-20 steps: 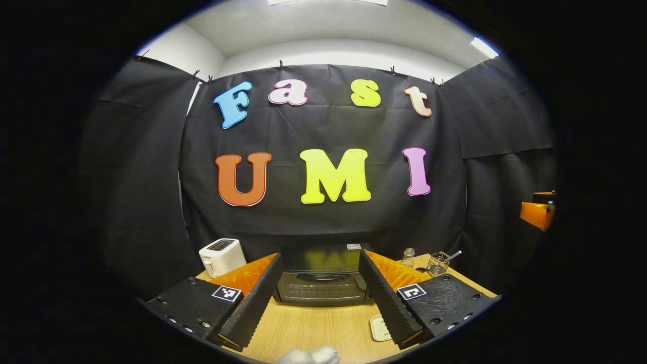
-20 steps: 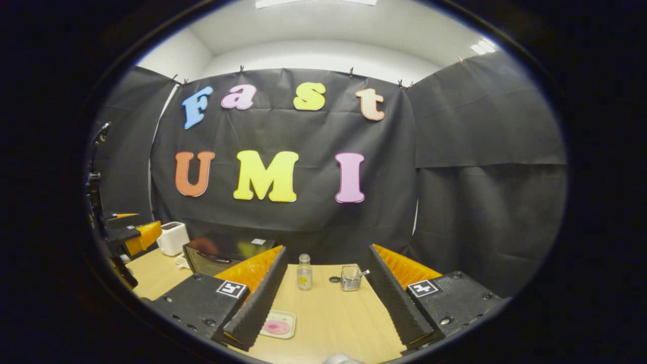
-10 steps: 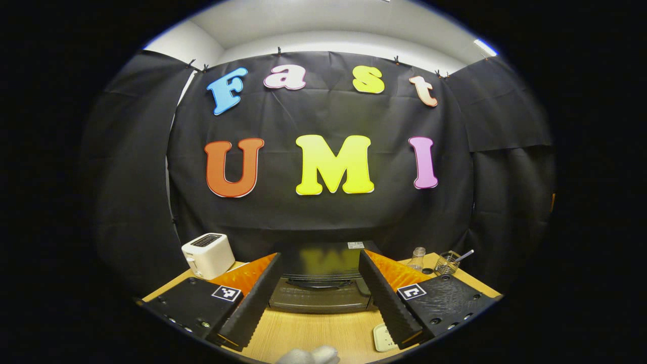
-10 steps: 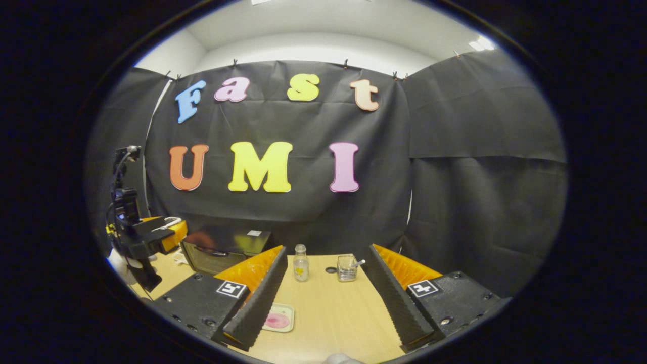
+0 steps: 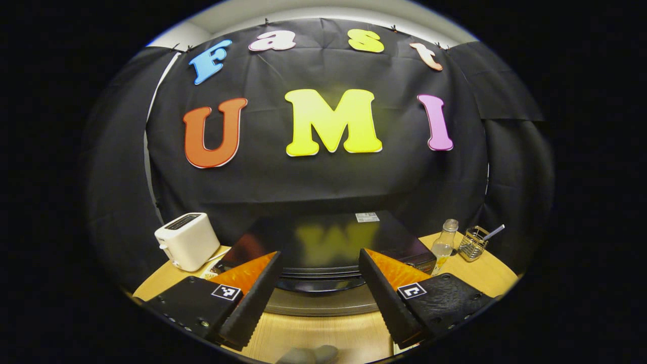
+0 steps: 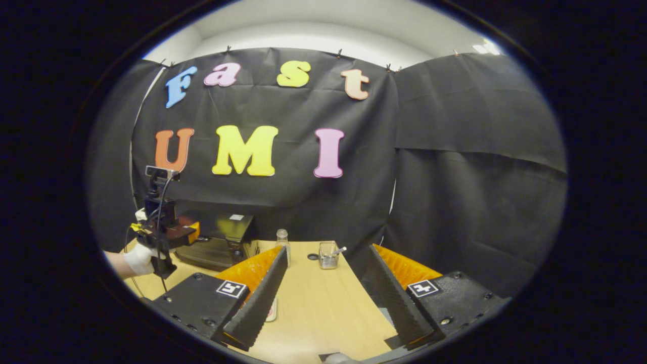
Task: Open the electric oven with the left hand, put the food in, and close the electric oven.
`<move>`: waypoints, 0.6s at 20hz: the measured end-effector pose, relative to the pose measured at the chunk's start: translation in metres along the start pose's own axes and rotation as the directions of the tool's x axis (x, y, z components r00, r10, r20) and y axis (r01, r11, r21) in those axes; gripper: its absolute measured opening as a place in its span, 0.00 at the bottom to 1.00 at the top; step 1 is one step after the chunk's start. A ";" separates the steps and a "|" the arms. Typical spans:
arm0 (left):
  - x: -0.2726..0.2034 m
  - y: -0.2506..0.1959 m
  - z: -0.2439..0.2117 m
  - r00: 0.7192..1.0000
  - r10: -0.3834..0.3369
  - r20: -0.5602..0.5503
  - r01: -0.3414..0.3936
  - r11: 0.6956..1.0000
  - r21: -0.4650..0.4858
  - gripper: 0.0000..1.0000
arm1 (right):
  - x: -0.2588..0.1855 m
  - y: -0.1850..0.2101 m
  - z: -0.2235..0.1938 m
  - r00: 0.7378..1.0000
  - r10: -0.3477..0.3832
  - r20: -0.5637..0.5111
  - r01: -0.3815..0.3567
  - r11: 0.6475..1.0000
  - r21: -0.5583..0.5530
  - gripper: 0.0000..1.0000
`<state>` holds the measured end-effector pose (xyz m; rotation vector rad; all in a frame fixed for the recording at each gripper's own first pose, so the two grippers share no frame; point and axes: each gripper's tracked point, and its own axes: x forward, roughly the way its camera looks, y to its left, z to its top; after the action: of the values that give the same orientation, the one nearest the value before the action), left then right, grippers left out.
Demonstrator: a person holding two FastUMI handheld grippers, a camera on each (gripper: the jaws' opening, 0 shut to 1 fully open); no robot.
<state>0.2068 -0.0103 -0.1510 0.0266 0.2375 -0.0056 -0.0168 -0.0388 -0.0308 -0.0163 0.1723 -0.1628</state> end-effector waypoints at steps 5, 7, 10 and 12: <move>0.018 0.002 -0.025 0.998 0.001 -0.068 -0.001 1.000 -0.004 0.97 | 0.007 0.002 -0.006 1.000 0.003 -0.026 -0.002 1.000 0.012 1.00; 0.017 0.002 -0.029 0.997 -0.002 -0.083 0.001 1.000 -0.009 0.97 | 0.008 0.002 -0.009 0.999 0.003 -0.032 -0.003 1.000 0.018 0.96; 0.020 0.001 -0.028 0.996 -0.010 -0.084 0.009 1.000 -0.010 0.96 | 0.010 0.001 -0.012 0.999 0.003 -0.039 -0.001 1.000 0.031 1.00; 0.018 0.002 -0.028 0.995 -0.011 -0.095 0.009 1.000 -0.017 0.96 | 0.009 0.001 -0.013 0.999 0.003 -0.041 -0.001 0.999 0.041 1.00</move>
<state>0.2172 -0.0080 -0.1828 0.0092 0.3332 -0.0123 -0.0099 -0.0397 -0.0451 0.0279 0.2100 -0.1650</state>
